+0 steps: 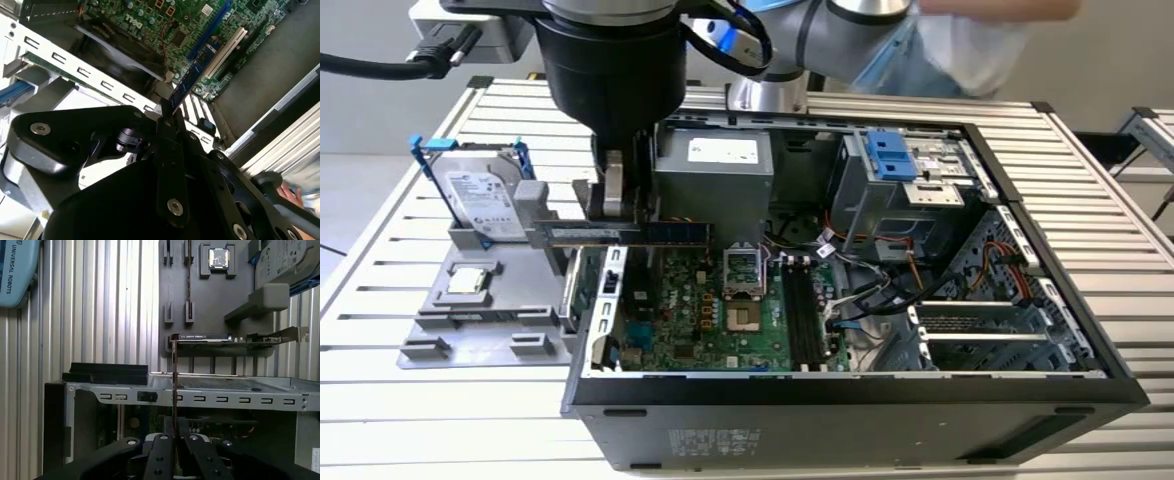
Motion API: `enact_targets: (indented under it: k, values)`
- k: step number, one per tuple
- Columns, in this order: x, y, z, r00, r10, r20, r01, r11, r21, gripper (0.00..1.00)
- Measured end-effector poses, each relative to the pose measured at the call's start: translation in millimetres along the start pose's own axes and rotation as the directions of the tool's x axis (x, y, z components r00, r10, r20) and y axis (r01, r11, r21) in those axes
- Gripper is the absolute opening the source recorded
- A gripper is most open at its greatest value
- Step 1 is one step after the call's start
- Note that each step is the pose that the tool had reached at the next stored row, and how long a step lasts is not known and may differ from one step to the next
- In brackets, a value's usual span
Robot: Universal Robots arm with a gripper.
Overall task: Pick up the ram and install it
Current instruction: 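Pick up the ram and move it above insertion slot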
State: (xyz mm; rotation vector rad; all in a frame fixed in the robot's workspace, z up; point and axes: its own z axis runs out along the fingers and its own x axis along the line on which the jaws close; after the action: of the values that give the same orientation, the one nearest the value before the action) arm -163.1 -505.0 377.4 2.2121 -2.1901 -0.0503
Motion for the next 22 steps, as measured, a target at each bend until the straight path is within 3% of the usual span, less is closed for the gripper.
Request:
enact_targets:
  k: [22]
  values:
    - [0.3,-33.6,-1.5,1.0000,0.000,0.0000,0.000,1.0000,-0.0019,0.00]
